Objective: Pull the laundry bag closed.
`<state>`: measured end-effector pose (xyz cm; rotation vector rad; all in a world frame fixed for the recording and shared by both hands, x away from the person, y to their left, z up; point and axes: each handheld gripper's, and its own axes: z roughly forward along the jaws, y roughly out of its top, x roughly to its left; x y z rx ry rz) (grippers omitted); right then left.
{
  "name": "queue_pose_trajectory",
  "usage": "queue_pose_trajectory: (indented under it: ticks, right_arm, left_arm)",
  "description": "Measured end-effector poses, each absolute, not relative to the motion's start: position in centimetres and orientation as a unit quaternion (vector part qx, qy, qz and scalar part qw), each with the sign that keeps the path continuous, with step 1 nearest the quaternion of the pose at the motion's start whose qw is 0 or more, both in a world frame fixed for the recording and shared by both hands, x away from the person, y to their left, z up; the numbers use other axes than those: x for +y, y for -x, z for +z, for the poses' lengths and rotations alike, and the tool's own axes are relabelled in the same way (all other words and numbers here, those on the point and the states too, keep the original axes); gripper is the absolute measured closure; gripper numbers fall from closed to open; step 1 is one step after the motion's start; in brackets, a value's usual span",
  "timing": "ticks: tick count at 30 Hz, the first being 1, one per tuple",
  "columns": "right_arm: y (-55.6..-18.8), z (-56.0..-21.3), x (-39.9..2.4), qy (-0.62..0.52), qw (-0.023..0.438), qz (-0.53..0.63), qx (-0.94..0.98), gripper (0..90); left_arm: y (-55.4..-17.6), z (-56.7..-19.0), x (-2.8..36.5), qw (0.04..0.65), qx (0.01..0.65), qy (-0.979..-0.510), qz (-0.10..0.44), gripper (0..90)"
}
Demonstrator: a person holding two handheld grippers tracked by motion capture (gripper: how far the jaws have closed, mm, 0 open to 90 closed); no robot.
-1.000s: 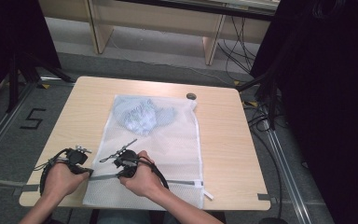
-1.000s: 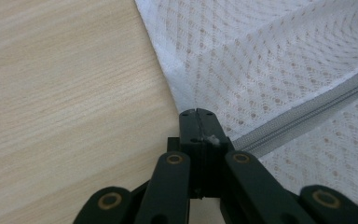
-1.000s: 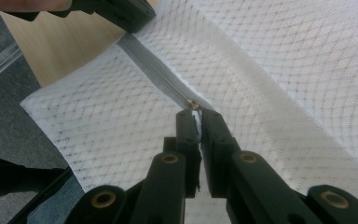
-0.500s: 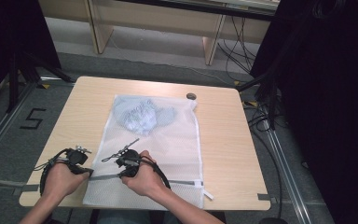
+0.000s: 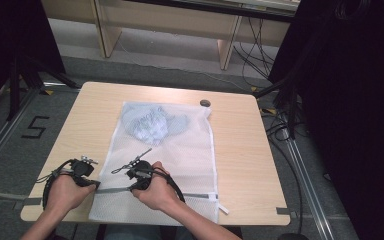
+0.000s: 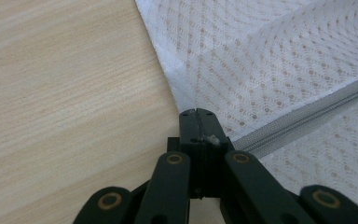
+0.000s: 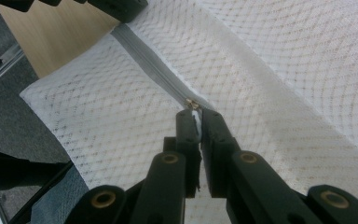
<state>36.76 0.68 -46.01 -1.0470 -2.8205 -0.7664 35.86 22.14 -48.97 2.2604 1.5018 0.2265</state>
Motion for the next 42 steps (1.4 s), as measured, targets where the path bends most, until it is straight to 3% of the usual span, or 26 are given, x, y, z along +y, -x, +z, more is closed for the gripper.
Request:
queue_pose_trajectory:
  ticks: [42]
  right_arm:
    - [-36.6,-45.8,-0.9,0.341,0.024,-0.223,-0.913,87.0]
  left_arm:
    - [-35.9,-48.9,22.2,0.206,0.537,-0.814,0.08,90.0]
